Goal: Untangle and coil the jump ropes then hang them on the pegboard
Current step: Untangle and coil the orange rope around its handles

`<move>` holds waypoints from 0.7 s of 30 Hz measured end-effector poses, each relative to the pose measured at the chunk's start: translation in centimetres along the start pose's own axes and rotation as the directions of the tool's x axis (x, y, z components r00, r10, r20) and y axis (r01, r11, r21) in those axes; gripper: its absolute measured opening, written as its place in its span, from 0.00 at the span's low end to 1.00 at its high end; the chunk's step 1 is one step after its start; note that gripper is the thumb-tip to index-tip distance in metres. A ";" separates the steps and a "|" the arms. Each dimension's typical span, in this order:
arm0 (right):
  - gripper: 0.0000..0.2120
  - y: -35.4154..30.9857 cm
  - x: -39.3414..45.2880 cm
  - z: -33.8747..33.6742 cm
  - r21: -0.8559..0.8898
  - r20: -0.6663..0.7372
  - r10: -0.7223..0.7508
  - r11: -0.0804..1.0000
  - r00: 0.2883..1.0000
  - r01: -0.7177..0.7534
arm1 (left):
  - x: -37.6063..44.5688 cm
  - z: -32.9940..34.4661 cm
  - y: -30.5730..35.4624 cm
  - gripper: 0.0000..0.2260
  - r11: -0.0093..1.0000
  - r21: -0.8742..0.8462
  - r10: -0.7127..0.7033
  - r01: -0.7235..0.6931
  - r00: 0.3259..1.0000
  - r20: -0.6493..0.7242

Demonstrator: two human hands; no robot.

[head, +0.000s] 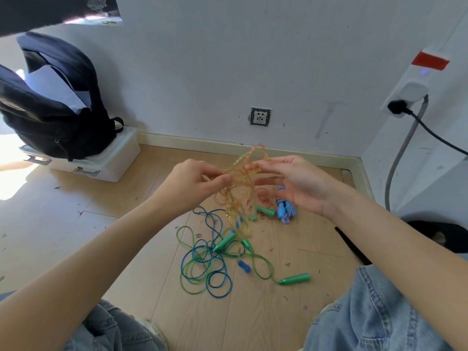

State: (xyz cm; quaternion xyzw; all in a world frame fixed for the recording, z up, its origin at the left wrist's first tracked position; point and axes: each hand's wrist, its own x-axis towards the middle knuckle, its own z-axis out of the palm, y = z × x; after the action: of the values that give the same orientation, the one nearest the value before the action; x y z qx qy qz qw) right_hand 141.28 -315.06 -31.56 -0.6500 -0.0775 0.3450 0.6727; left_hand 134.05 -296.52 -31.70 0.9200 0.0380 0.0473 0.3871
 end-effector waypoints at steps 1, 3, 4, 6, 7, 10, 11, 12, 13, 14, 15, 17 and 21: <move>0.09 0.0 0.1 -0.1 0.045 -0.039 0.025 0.999 0.999 -0.023 | 0.0 0.0 -0.1 0.07 0.998 -0.040 -0.041 0.040 0.999 -0.027; 0.08 0.1 0.2 0.1 0.157 -0.101 0.072 0.986 0.992 -0.056 | 0.2 0.3 -0.2 0.07 0.983 -0.136 -0.132 0.122 0.989 -0.064; 0.08 0.1 0.2 0.2 0.211 -0.121 0.075 0.976 0.990 -0.048 | 0.3 0.5 -0.1 0.07 0.970 -0.185 -0.172 0.156 0.983 -0.070; 0.08 -0.1 0.3 0.1 0.272 -0.146 0.025 0.962 0.989 0.016 | 0.5 0.7 0.0 0.07 0.939 -0.271 -0.238 0.213 0.969 -0.064; 0.09 -0.2 0.3 0.0 0.255 -0.137 -0.013 0.966 0.990 0.048 | 0.6 0.6 0.1 0.07 0.915 -0.328 -0.266 0.236 0.963 -0.050; 0.10 -0.3 0.0 -0.1 0.026 0.030 -0.064 0.998 0.998 0.063 | 0.6 0.2 0.0 0.07 0.812 -0.496 -0.312 0.308 0.947 0.076; 0.10 -0.2 -0.2 0.0 -0.064 0.092 -0.045 0.997 0.995 0.051 | 0.5 0.1 0.0 0.07 0.812 -0.495 -0.301 0.311 0.948 0.101; 0.09 0.1 -0.3 0.2 -0.141 0.130 -0.025 0.989 0.991 0.044 | 0.4 0.2 0.0 0.07 0.824 -0.480 -0.280 0.300 0.953 0.114; 0.07 0.3 -0.4 0.4 -0.188 0.150 -0.016 0.981 0.989 0.045 | 0.2 0.4 0.0 0.06 0.834 -0.473 -0.257 0.284 0.959 0.124; 0.06 0.4 -0.4 0.5 -0.203 0.156 -0.019 0.978 0.988 0.051 | 0.1 0.5 0.1 0.06 0.838 -0.472 -0.237 0.273 0.962 0.136; 0.06 0.3 -0.4 0.5 -0.199 0.148 -0.036 0.978 0.988 0.066 | 0.0 0.5 0.2 0.06 0.843 -0.469 -0.223 0.265 0.964 0.145; 0.07 -0.3 -0.3 0.2 -0.116 0.088 -0.109 0.986 0.990 0.119 | 0.0 0.1 0.1 0.08 0.856 -0.450 -0.209 0.255 0.966 0.150; 0.05 -1.2 -0.4 -0.7 0.255 0.033 -0.133 0.959 0.991 0.121 | 0.2 -0.4 -0.5 0.08 0.880 -0.397 -0.223 0.262 0.964 0.142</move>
State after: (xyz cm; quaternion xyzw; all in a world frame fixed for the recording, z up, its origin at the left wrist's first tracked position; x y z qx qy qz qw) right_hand 141.80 -315.81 -30.39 -0.5438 -0.0913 0.3243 0.7686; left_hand 134.20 -295.91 -31.78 0.8067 0.1243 -0.0371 0.5765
